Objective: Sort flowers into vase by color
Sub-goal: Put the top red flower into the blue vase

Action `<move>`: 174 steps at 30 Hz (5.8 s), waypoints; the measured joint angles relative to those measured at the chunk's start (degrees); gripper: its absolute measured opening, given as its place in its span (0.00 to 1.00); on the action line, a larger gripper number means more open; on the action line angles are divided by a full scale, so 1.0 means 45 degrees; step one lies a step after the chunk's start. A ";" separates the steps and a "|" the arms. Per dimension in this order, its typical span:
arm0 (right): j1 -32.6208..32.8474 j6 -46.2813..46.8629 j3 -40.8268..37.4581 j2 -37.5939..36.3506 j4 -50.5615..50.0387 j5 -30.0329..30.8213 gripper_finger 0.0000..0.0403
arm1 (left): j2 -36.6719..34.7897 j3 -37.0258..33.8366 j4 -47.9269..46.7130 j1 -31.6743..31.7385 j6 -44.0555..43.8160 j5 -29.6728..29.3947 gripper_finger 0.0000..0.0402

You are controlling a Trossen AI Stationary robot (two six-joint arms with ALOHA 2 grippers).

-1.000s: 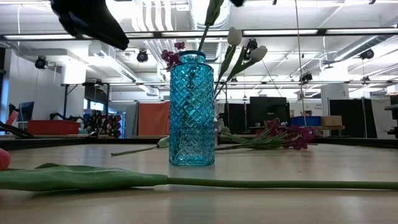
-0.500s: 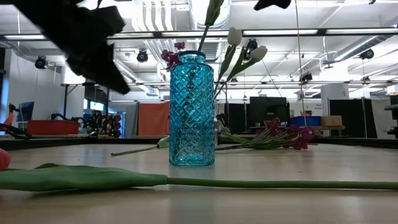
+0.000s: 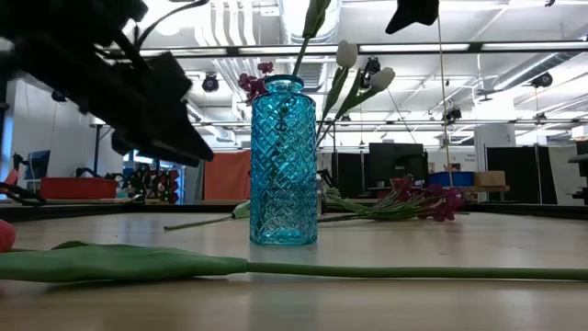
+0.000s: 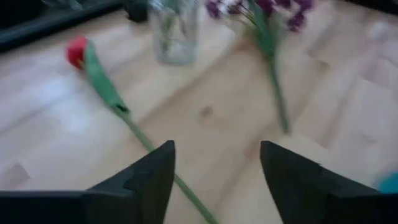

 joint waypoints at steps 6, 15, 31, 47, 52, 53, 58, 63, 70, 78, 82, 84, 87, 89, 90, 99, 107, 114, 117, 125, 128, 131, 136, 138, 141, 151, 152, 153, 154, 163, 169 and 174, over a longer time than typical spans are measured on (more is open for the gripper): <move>0.0000 -0.0037 -0.0105 0.0000 0.0005 0.0075 0.85 | 0.1999 -0.0479 0.2045 0.1725 0.1129 -0.0627 0.64; 0.0000 -0.0032 -0.0124 0.0000 0.0186 0.0096 0.85 | 0.4899 -0.0439 0.4514 0.2912 0.0943 0.0266 0.54; 0.0000 -0.0306 -0.0129 0.0019 0.0189 0.0100 0.85 | 0.4433 -0.0258 0.2209 0.3152 -0.2146 0.1724 0.02; 0.0000 -0.0723 -0.0129 0.0019 0.0188 0.0091 0.85 | -0.0531 -0.0337 -0.4823 0.1837 -0.3300 0.6550 0.05; 0.0000 -0.0802 -0.0134 0.0019 0.0185 0.0091 0.85 | -0.0868 -0.0337 -0.5261 0.1039 -0.3461 0.6961 0.18; 0.0000 -0.0804 -0.0134 0.0019 0.0189 0.0093 0.85 | -0.0895 -0.0304 -0.5250 0.0942 -0.3371 0.6948 0.22; 0.0000 -0.0806 -0.0134 0.0019 0.0210 0.0091 0.85 | -0.0911 0.0333 -0.5135 0.0822 -0.2328 0.4754 0.40; 0.0000 -0.0809 -0.0134 0.0019 0.0279 0.0094 0.85 | -0.0335 0.0887 -0.4468 0.1017 -0.0517 0.1982 0.52; 0.0000 -0.0809 -0.0134 0.0019 0.0287 0.0093 0.85 | 0.1537 0.0736 -0.2229 0.2144 0.0622 0.2232 0.53; 0.0000 -0.0707 -0.0134 0.0019 0.0291 0.0091 0.85 | 0.3736 0.0854 -0.1325 0.2928 0.0239 0.2691 0.42; 0.0000 -0.0673 -0.0134 0.0019 0.0291 0.0087 0.85 | 0.3987 0.0882 -0.1191 0.2914 -0.0516 0.2784 0.22; 0.0000 -0.0668 -0.0134 0.0019 0.0291 0.0091 0.85 | 0.3873 0.0882 -0.1246 0.2914 -0.0601 0.2970 0.09; 0.0000 -0.0671 -0.0134 0.0019 0.0291 0.0088 0.85 | 0.3421 0.0817 -0.1573 0.2948 -0.0729 0.3022 0.03; 0.0000 -0.0731 -0.0134 0.0019 0.0296 0.0089 0.85 | 0.2933 0.0780 -0.2034 0.2942 -0.0731 0.2882 0.02; 0.0000 -0.0795 -0.0134 0.0019 0.0296 0.0087 0.85 | 0.2614 0.0764 -0.2441 0.2923 -0.0754 0.2853 0.01; 0.0000 -0.2130 -0.0134 0.0019 0.1439 0.0086 0.85 | -0.1487 0.0724 -0.4202 0.1603 -0.0481 0.1251 0.00; 0.0463 -0.4996 -0.0224 0.0338 0.5574 -0.0573 0.85 | -0.4627 0.0746 -0.1543 -0.1413 0.3024 -0.1890 0.00; 0.1459 -0.6238 -0.0241 0.1807 0.9272 -0.2993 0.85 | -0.4683 0.0769 0.6731 -0.2580 1.0013 -0.0660 0.00; 0.1869 -0.6496 -0.0246 0.2487 1.0333 -0.2930 0.85 | -0.4240 0.0770 0.8578 -0.2593 1.1489 0.0798 0.00; 0.2074 -0.6142 -0.0255 0.3742 1.2946 -0.2280 0.85 | -0.3030 0.0770 1.1087 -0.2555 1.2636 0.1045 0.00; 0.2084 -0.6065 -0.0255 0.4040 1.3704 -0.2357 0.85 | -0.2587 0.0776 1.2166 -0.2551 1.3089 0.1045 0.00; 0.2084 -0.5624 -0.0255 0.4239 1.4395 -0.2367 0.85 | -0.2213 0.0803 1.2803 -0.2551 1.3466 0.1055 0.00; 0.2079 -0.4793 -0.0255 0.4527 1.5377 -0.2689 0.85 | -0.1573 0.1083 1.3373 -0.2410 1.3761 0.1057 0.00; 0.2079 -0.4691 -0.0255 0.4527 1.5472 -0.2697 0.84 | -0.1312 0.1290 1.3407 -0.2368 1.3854 0.1045 0.00; 0.2079 -0.4697 -0.0241 0.4590 1.5684 -0.2699 0.81 | -0.0963 0.1715 1.3471 -0.2307 1.4015 0.1035 0.00; 0.2140 -0.4691 -0.0241 0.4600 1.5621 -0.2775 0.28 | -0.0200 0.2831 1.3370 -0.2303 1.4402 -0.0221 0.05; 0.2142 -0.4686 -0.0241 0.4596 1.5607 -0.2770 0.20 | -0.0195 0.2892 1.3345 -0.2316 1.4388 -0.0535 0.07; 0.2142 -0.4696 -0.0241 0.4558 1.5550 -0.2754 0.13 | -0.0211 0.2903 1.3287 -0.2348 1.4377 -0.0752 0.10; 0.2142 -0.4742 -0.0241 0.4495 1.5437 -0.2857 0.08 | -0.0250 0.2899 1.3150 -0.2395 1.4376 -0.0913 0.14; 0.2252 -0.3128 0.0424 0.2721 1.2224 -0.2930 0.04 | -0.1439 0.2840 0.9807 -0.3755 1.3625 -0.3174 0.51; 0.2685 -0.2454 0.0553 0.1388 1.0856 -0.2935 0.04 | -0.2548 0.2922 0.5078 -0.4965 1.0353 -0.3525 0.60; 0.3261 -0.2972 0.0196 0.0928 0.9880 -0.1594 0.04 | -0.3080 0.2893 0.1049 -0.5558 0.6755 -0.3204 0.59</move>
